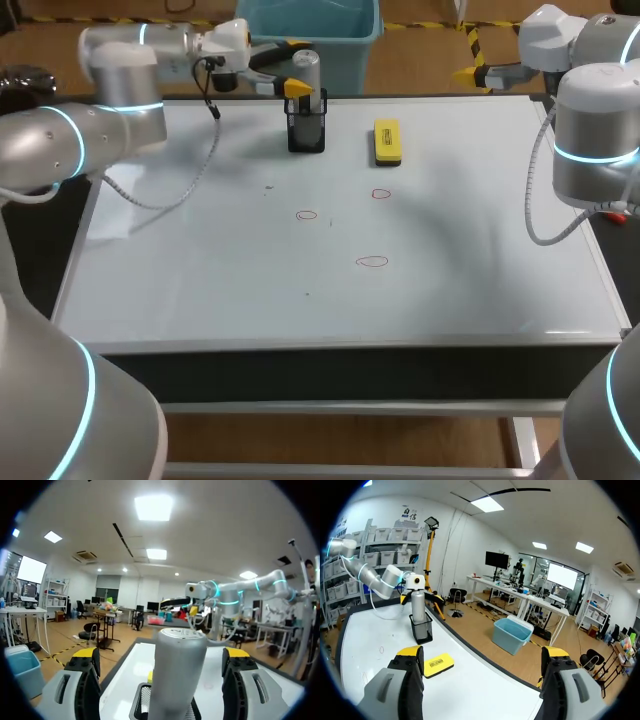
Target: Pick up the inspection probe, press it on each red-marked spot on the whiteboard one by one, put down the probe, pick up the eraser, and wipe off all the red marks.
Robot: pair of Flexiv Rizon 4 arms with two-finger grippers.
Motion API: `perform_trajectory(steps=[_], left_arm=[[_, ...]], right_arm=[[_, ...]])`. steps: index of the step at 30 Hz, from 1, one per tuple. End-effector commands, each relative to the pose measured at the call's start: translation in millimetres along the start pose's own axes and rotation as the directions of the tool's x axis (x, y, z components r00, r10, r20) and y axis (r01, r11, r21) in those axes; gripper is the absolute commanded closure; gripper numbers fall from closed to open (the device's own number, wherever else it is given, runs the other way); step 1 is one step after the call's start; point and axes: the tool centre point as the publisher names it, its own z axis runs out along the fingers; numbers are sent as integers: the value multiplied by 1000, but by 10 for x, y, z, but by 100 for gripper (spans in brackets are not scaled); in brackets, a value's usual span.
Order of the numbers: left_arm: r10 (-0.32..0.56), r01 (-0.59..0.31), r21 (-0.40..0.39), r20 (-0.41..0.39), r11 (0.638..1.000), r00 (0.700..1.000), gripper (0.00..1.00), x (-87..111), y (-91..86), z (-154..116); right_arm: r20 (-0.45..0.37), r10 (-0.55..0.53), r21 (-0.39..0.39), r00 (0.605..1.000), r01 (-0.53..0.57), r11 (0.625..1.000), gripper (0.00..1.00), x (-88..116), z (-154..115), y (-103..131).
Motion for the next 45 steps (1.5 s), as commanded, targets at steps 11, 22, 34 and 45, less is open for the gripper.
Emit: perform_trajectory(steps=[11, 22, 34, 45], left_arm=[[-24, 24, -5, -54, 1000, 998, 0, -113, 118, 167], [-35, 35, -21, -39, 999, 999, 0, -93, 151, 175], [-53, 52, -17, -11, 998, 999, 8, -63, 205, 187], [-56, 56, -28, 0, 998, 998, 100, 20, 216, 189]], right_arm=[[-1, 0, 2, 1000, 0, 1000, 0, -4, 2, 0], [-1, 0, 2, 1000, 0, 1000, 0, -4, 2, 0], [-1, 0, 2, 1000, 0, 1000, 0, -4, 2, 0], [-1, 0, 2, 1000, 0, 1000, 0, -4, 2, 0]])
